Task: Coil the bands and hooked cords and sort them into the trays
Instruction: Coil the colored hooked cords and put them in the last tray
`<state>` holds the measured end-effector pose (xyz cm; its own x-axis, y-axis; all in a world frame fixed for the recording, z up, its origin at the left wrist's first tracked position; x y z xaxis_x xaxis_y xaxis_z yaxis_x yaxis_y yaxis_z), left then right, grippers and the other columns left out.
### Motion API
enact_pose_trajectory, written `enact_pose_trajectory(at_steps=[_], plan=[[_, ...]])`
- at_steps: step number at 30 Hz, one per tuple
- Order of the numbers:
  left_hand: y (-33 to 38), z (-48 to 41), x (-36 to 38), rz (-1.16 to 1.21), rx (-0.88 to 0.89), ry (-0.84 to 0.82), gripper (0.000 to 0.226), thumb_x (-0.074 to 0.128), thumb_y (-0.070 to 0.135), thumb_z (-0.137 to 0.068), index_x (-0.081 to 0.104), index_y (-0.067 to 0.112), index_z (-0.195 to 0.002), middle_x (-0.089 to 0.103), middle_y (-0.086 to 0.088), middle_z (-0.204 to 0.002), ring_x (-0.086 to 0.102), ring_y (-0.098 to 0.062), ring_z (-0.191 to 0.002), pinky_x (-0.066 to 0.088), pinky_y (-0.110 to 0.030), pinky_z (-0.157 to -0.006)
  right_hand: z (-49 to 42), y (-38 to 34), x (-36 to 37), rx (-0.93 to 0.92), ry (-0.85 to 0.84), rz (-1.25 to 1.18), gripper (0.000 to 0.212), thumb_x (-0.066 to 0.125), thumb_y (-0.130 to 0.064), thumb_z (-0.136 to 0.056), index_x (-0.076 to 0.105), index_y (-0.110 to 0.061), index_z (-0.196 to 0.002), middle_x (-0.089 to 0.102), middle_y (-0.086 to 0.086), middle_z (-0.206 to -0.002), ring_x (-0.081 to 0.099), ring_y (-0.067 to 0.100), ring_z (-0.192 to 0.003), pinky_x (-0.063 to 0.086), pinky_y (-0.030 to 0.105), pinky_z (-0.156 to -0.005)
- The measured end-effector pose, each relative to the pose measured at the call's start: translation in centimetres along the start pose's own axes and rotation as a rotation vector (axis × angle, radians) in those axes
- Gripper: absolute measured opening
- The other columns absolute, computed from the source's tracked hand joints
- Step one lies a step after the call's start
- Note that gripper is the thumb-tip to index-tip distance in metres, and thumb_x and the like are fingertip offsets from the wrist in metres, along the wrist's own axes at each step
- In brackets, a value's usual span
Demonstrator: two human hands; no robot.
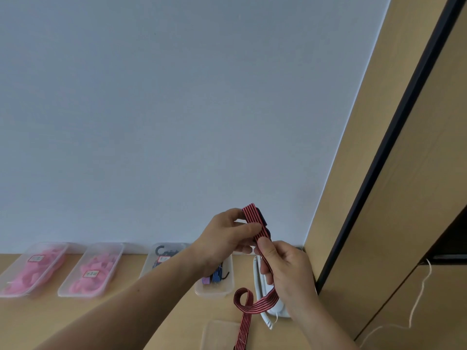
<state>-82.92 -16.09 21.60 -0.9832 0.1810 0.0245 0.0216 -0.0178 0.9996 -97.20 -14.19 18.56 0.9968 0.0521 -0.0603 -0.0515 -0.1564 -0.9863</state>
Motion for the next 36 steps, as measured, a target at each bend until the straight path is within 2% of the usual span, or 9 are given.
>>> enact_pose_trajectory(at_steps=[5,12,16,21,24,28,32,34,36], plan=[[0.7,0.0,-0.4,-0.227,0.172,0.080,0.021,0.066,0.017,-0.093,0.060,0.014,-0.114,0.078,-0.002,-0.091,0.070,-0.015,-0.079,0.053,-0.030,-0.073,0.0,0.7,0.0,0.026,0.003,0.011,0.056,0.060,-0.056,-0.076,0.068,-0.001,-0.074,0.055,0.001,-0.049,0.044,0.014,-0.040,0.038,0.023,-0.042],[0.5,0.0,-0.7,-0.532,0.392,0.225,0.035,0.069,0.025,-0.091,0.056,0.019,-0.123,0.075,0.008,-0.105,0.072,-0.003,-0.087,0.056,-0.026,-0.083,-0.1,1.1,-0.1,0.066,-0.006,-0.037,0.056,0.058,-0.059,-0.076,0.070,-0.004,-0.073,0.054,0.004,-0.051,0.045,0.014,-0.042,0.038,0.023,-0.044],[0.8,0.6,-0.2,-0.886,0.639,0.269,0.039,0.067,0.029,-0.093,0.057,0.015,-0.128,0.074,0.006,-0.107,0.070,-0.008,-0.091,0.053,-0.016,-0.076,-0.2,0.9,0.0,0.084,-0.027,-0.074,0.069,0.051,-0.066,-0.077,0.067,0.001,-0.074,0.054,0.006,-0.053,0.044,0.016,-0.044,0.037,0.023,-0.046],[1.7,1.7,1.0,-1.167,1.018,0.272,0.032,0.057,0.029,-0.092,0.065,0.009,-0.116,0.070,0.002,-0.071,0.062,-0.017,-0.053,0.050,-0.027,-0.045,-0.6,0.7,0.2,0.115,-0.034,-0.130,0.073,0.050,-0.070,-0.076,0.068,0.000,-0.073,0.056,0.007,-0.053,0.046,0.015,-0.043,0.038,0.024,-0.046],[1.4,1.6,0.9,-1.217,1.124,0.236,0.034,0.056,0.020,-0.092,0.065,0.001,-0.118,0.076,-0.005,-0.091,0.070,-0.021,-0.066,0.055,-0.030,-0.049,-0.7,0.7,0.3,0.125,-0.027,-0.139,0.071,0.052,-0.069,-0.077,0.069,-0.001,-0.072,0.056,0.007,-0.053,0.046,0.015,-0.043,0.037,0.024,-0.045],[0.1,1.1,0.7,-1.332,1.116,0.188,0.040,0.076,0.007,-0.084,0.067,0.001,-0.122,0.072,-0.012,-0.117,0.073,-0.025,-0.095,0.061,-0.034,-0.065,-0.9,0.7,0.5,0.119,-0.030,-0.151,0.069,0.054,-0.068,-0.076,0.069,-0.001,-0.072,0.056,0.008,-0.054,0.046,0.015,-0.043,0.038,0.023,-0.045],[-0.5,0.7,0.3,-1.272,1.094,0.107,0.046,0.074,-0.002,-0.082,0.065,0.005,-0.127,0.065,-0.011,-0.130,0.067,-0.024,-0.113,0.060,-0.032,-0.082,-0.8,0.8,0.8,0.093,-0.016,-0.183,0.069,0.059,-0.065,-0.074,0.066,0.004,-0.073,0.055,0.010,-0.054,0.045,0.014,-0.044,0.037,0.021,-0.044],[-0.7,0.1,-0.2,-1.104,0.920,0.101,0.050,0.065,-0.003,-0.087,0.059,0.011,-0.134,0.059,-0.005,-0.138,0.063,-0.018,-0.119,0.056,-0.025,-0.090,-0.8,0.8,0.6,0.075,0.001,-0.189,0.064,0.061,-0.062,-0.073,0.067,0.001,-0.074,0.056,0.009,-0.055,0.045,0.014,-0.044,0.037,0.020,-0.044],[-1.3,-0.8,-1.2,-0.798,0.544,0.111,0.053,0.056,0.005,-0.095,0.046,0.023,-0.144,0.054,0.003,-0.144,0.059,-0.009,-0.123,0.049,-0.015,-0.094,-0.8,0.5,0.3,0.041,0.011,-0.179,0.059,0.063,-0.060,-0.073,0.069,-0.001,-0.077,0.058,0.007,-0.057,0.047,0.013,-0.046,0.038,0.020,-0.046]])
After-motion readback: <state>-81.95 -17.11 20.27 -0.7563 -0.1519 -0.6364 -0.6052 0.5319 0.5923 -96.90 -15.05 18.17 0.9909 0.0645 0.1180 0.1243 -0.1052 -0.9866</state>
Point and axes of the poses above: each hand's wrist, its own z-axis away from the middle knuckle, its own x-axis out of the palm, y = z × x, the point moved 5 cm from there along -z, towards the middle knuckle
